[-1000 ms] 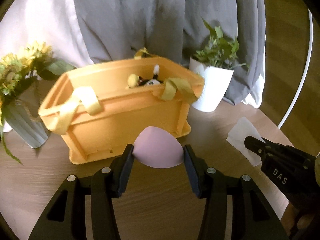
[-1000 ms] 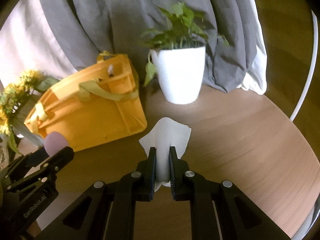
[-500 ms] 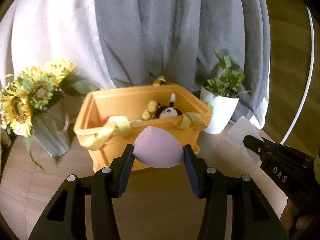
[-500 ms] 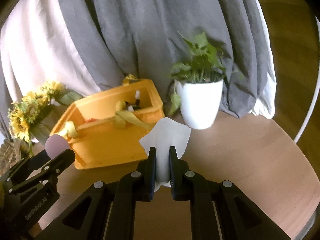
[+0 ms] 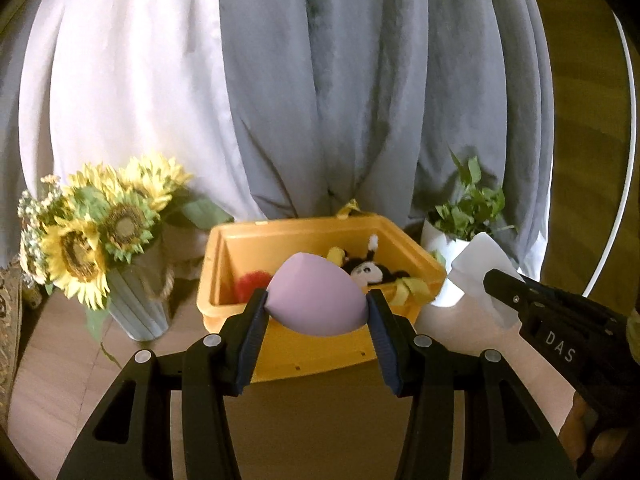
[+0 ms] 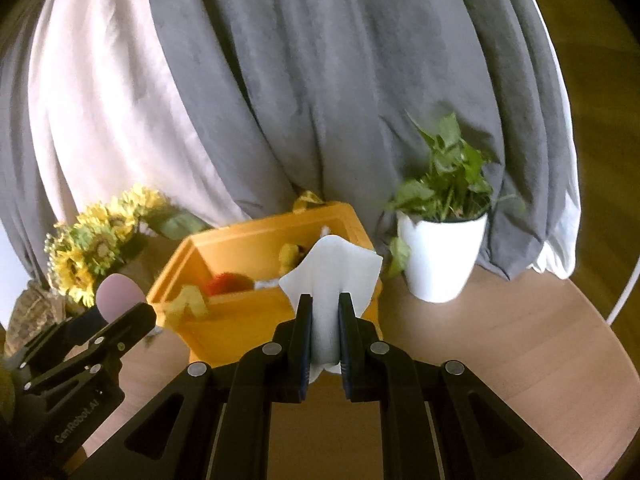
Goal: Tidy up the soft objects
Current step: 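Lift the sponge and napkin and carry both over the crate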
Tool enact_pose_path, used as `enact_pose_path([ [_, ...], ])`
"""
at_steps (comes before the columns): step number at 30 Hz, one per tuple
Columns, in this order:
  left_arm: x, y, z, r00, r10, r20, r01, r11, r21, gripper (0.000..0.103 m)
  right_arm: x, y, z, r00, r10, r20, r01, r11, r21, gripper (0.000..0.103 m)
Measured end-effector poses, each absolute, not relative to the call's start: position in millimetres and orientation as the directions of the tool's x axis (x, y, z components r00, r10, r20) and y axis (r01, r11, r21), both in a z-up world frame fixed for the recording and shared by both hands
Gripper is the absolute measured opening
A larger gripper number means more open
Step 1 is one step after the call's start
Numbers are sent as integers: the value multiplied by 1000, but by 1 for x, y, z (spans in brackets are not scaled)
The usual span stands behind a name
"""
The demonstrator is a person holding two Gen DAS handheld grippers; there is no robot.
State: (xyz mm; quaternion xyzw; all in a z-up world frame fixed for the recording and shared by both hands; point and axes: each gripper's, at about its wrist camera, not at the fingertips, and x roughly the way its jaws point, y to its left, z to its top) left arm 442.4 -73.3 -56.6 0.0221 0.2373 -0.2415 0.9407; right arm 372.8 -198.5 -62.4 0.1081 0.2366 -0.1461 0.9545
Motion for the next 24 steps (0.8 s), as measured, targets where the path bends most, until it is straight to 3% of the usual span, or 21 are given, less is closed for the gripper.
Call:
enact_pose_path([
  [16, 475, -60, -28, 835, -394, -384, 415, 909, -31, 49, 414, -184, -34, 901, -154, -405, 235, 959, 158, 13],
  [24, 503, -64, -30, 842, -375, -388, 397, 918, -26, 49, 443, -185, -32, 912, -109, -395, 190, 966, 173, 13],
])
